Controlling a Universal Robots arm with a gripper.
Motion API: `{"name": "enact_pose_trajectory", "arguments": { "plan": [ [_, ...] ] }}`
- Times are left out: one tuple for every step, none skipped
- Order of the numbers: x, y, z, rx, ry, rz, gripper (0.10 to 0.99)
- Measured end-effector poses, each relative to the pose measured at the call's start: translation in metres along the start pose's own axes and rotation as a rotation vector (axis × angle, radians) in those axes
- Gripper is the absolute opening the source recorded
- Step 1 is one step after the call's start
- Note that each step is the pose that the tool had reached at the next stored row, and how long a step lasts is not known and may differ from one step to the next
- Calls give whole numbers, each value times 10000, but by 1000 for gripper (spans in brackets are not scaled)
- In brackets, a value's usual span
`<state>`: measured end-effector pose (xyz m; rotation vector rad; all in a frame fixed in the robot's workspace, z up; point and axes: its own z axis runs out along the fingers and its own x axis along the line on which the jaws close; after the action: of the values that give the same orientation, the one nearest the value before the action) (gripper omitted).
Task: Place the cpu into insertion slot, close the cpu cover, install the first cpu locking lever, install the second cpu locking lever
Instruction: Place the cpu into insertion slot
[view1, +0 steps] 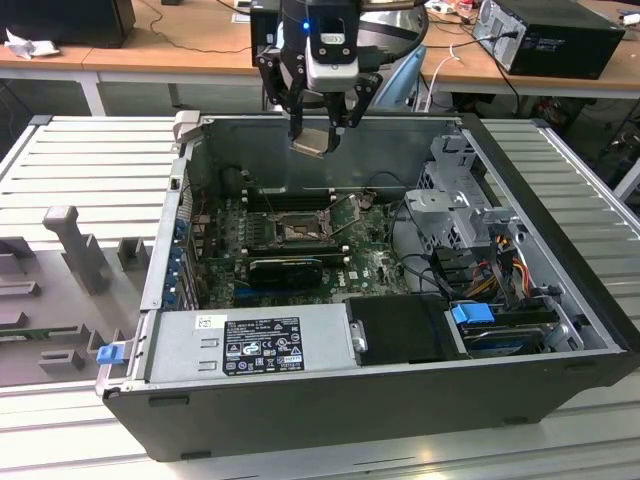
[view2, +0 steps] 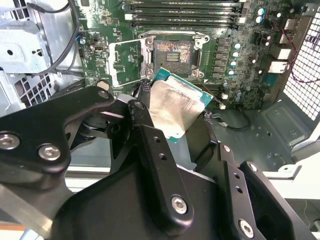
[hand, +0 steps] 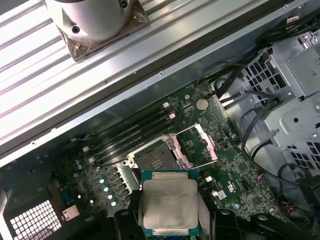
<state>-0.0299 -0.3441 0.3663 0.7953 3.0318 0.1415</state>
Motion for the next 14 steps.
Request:
{"name": "enact_pose_trajectory", "arguments": {
  "plan": [
    [1, -1, 0, 0, -5, 59, 529],
    [1, -1, 1, -4, -15, 176, 529],
    [1, -1, 2, -7, -23, 259, 529],
    [1, -1, 2, -7, -28, 323, 529],
    [1, -1, 3, -10, -40, 464, 529],
    [1, -1, 3, -11, -49, 555, 529],
    [1, -1, 3, -12, -54, 612, 529],
    [1, -1, 4, -15, -61, 698, 529],
    [1, -1, 4, -16, -70, 804, 529],
    [1, -1, 5, -18, -78, 889, 529],
    [1, -1, 5, -20, -83, 941, 529],
    [1, -1, 6, -21, -87, 992, 529],
    [1, -1, 6, -22, -92, 1048, 529],
    [1, -1, 7, -22, -97, 1099, 529]
  ]
}}
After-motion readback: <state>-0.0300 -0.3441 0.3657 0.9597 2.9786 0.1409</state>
